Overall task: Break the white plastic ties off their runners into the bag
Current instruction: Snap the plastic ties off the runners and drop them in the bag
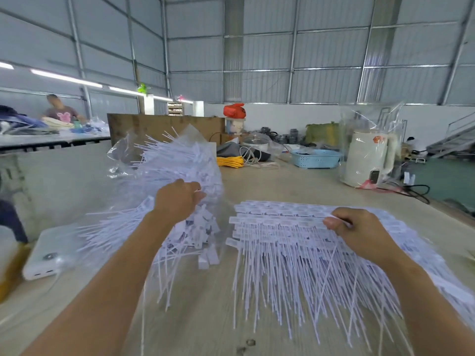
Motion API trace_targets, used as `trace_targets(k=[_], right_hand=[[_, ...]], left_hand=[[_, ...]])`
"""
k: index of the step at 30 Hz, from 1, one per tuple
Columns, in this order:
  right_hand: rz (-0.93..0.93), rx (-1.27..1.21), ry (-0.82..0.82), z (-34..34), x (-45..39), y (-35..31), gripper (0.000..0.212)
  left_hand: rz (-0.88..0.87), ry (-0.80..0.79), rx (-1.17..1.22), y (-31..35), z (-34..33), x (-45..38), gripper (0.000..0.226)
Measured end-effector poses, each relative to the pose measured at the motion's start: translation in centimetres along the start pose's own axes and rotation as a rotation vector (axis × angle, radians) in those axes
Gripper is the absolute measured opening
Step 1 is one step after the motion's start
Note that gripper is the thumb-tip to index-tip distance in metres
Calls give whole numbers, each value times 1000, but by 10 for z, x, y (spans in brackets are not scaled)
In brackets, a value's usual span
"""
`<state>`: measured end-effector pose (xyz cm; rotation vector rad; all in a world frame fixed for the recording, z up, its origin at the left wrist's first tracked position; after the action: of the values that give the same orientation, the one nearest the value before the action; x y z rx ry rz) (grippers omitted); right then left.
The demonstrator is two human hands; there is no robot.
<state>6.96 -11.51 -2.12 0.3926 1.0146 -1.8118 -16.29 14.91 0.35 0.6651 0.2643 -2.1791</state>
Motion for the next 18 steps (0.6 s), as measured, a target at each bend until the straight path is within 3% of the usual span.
trace_targets(k=[3,7,8,11,13,14,16,18], right_hand=[[3,6,5,-1,-1,-3,32],[-3,-2,14,-1,1,-4,33],[-7,-4,10,-1,1,-4,34],[-22,-38,-33,0,2,-5,37],[-35,-91,-68,0,3,-8,18],[-41,-102,-85,1,3,-11,5],[-15,-73,-92,2,3,-12,14],[5,-55,-75,3,2,-14,22]], left_hand=[[34,-79,-152,-26,-18,12,61],[73,-76,-101,-34,-20,24,131],[74,-68,-127,-32,-18,24,130],[34,35,-285,-9,-7,17,80],[-19,188,-234,22,4,12,61],[-49,268,-90,40,9,12,53],[-118,324,351,84,17,18,40],[-145,182,732,134,17,29,34]])
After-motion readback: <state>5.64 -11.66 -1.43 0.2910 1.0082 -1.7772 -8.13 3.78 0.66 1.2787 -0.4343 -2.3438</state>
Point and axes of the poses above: each hand's wrist, its own x-axis away from the middle knuckle, its own z-axis out of the back of the hand, y = z × x, the point moved 4 cm from there along -x, towards the middle knuckle, and after that the axes turned 9 degrees about y, right-handed, at the moved point
